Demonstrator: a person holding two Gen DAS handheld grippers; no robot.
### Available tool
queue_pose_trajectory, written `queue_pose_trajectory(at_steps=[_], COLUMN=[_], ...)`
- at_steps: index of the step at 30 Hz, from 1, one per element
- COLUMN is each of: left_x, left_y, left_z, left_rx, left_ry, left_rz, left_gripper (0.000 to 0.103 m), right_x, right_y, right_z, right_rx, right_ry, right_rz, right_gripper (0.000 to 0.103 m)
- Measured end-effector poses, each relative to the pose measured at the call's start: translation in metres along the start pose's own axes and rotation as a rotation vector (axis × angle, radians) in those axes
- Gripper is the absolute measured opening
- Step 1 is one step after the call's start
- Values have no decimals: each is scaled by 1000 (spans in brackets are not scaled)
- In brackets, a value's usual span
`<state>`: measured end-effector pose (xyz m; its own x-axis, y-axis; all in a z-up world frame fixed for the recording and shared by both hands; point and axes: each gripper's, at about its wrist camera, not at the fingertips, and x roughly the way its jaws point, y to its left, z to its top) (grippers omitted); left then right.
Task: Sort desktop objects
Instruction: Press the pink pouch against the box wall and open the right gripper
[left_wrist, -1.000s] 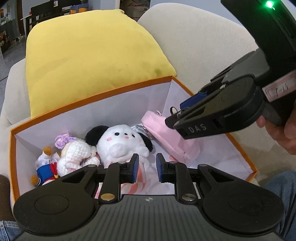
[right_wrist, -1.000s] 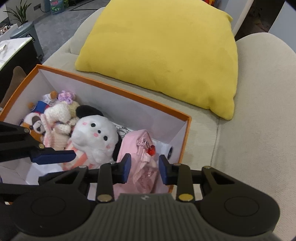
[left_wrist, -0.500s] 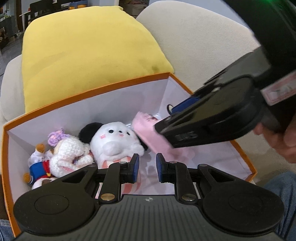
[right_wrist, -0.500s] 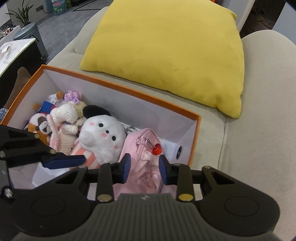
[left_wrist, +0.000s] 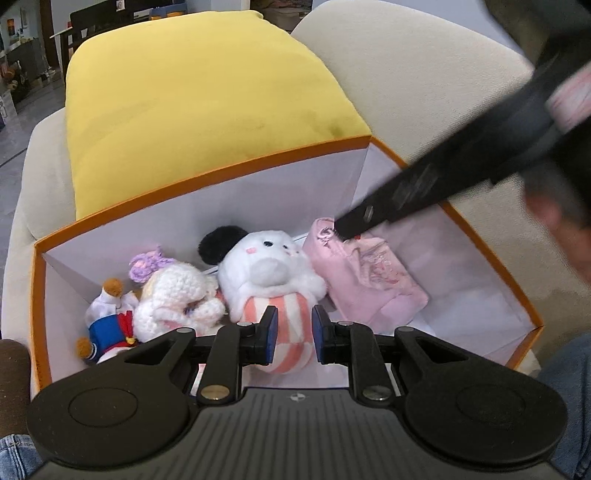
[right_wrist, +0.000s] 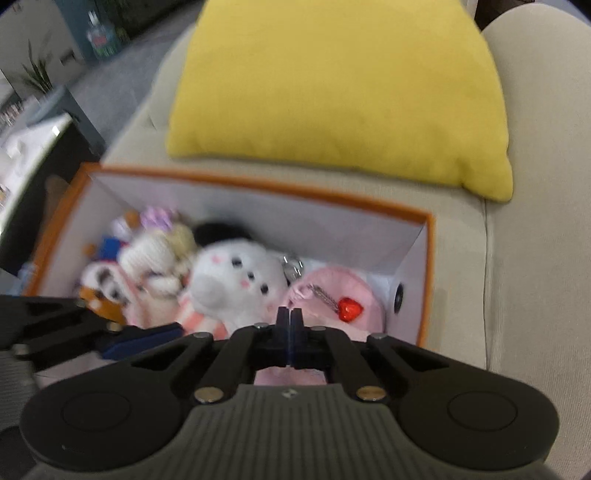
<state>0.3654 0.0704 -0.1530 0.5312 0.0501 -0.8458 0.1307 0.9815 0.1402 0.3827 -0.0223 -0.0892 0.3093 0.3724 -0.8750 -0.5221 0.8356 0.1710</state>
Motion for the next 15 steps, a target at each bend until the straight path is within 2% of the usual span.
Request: queue_pose_trajectory(at_steps=[2,5,9,11,12,13,14,15], left_x=[2,-1,1,12,18,23,26,24], left_y=[2,7,20,22,24,25,26,27], left_z=[-1,-1,5,9,9,9,13,11], left_rx=[2,-15,-68,-79,-91,-93,-80,-68], left_ry=[8,-5,17,43,50,61,63,54], left_rz=[2,8,-6,-19,-28,-39,-41,-36], left_gripper=[22,22,25,27,31,37,39,50], right_x=[-12,-10,4,14,19,23,27,29], right_y=[-4,0,9,11,12,12,12,12], right_z=[2,3,-3,-3,-4,-4,-4,-4], right_rx=[28,-9,-51,-57,-53,-50,-47,-48], right_ry=[-20,-1,42,75,92,106,108,108], right_rz=[67,41,-21,-33,-33,-37,-42,-49], right_gripper=[0,0,21,22,24,31,31,31])
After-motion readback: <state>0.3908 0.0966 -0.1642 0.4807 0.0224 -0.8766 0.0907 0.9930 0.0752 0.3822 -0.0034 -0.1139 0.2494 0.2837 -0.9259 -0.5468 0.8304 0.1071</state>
